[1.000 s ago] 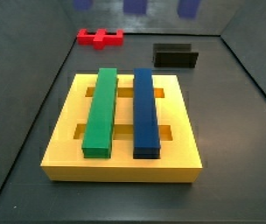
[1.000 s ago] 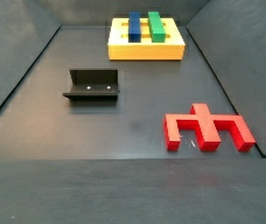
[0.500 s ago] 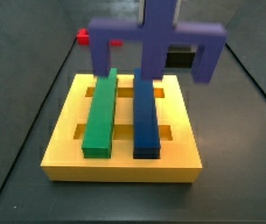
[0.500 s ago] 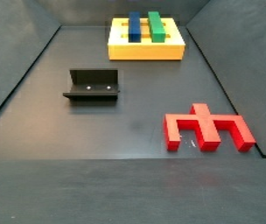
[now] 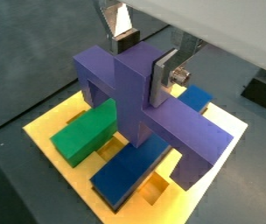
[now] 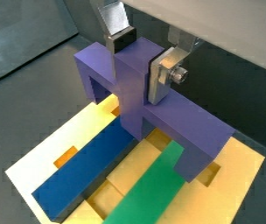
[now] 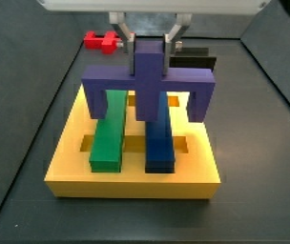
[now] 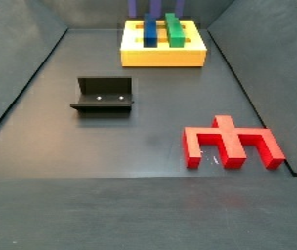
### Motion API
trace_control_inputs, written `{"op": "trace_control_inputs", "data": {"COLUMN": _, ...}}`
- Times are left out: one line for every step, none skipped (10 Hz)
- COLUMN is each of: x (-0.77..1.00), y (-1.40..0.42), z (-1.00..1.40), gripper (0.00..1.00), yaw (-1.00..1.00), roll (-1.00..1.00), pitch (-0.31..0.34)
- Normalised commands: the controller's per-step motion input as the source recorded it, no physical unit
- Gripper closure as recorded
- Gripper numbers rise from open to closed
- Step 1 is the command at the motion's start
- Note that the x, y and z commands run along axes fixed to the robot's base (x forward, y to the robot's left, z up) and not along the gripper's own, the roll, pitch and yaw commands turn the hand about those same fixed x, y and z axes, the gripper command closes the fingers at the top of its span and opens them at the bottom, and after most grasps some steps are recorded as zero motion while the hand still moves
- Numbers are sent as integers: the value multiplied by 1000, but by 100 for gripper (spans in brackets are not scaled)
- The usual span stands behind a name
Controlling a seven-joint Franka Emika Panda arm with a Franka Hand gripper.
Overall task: Pick up the purple object. Move up. Place the purple object on the fixture. Regrasp the purple object. Move to above the board. Insert the purple object.
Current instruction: Insert the purple object.
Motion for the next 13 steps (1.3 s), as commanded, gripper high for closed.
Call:
{"op": "trace_control_inputs", "data": {"x": -94, "y": -206, "z": -54, "gripper": 100, "yaw": 217, "roll": 133, "pitch": -136}}
{"op": "trace_control_inputs", "data": {"x": -163, "y": -203, "z": -66, "gripper": 100, "yaw": 203, "roll": 151, "pitch": -109}}
{"op": "trace_control_inputs", "data": {"x": -246, "y": -169, "z": -206, "gripper": 100, "yaw": 114, "roll": 177, "pitch": -87}}
{"op": "trace_control_inputs", "data": {"x": -131, "y": -86, "z": -243, "gripper": 100, "yaw": 34, "roll": 146, "pitch": -56}}
{"op": "trace_control_inputs", "data": {"x": -157, "y": 0, "z": -277, "gripper": 100, "yaw": 0, "roll": 109, "pitch": -33}}
{"op": "trace_control_inputs", "data": {"x": 0, "y": -37, "z": -246, "gripper": 100, "yaw": 0, "roll": 49, "pitch": -27}}
{"op": "trace_control_inputs", "data": {"x": 0, "y": -26, "z": -260, "gripper": 100, "yaw": 0, "roll": 44, "pitch": -23}}
{"op": "trace_control_inputs", "data": {"x": 0, "y": -37, "z": -266, "gripper": 100, "yaw": 0, "roll": 57, "pitch": -23}}
{"op": "trace_control_inputs", "data": {"x": -71, "y": -69, "z": -289, "gripper": 100, "yaw": 0, "roll": 63, "pitch": -50}}
{"op": "trace_control_inputs", "data": {"x": 0, "y": -114, "z": -303, "gripper": 100, "yaw": 0, "roll": 43, "pitch": -50}}
{"op": "trace_control_inputs", "data": {"x": 23, "y": -97, "z": -277, "gripper": 100, "yaw": 0, "roll": 26, "pitch": -16}}
{"op": "trace_control_inputs", "data": {"x": 120, "y": -89, "z": -186, "gripper": 100, "yaw": 0, "roll": 14, "pitch": 0}}
{"op": "trace_control_inputs", "data": {"x": 209, "y": -83, "z": -66, "gripper": 100, "yaw": 6, "roll": 0, "pitch": 0}}
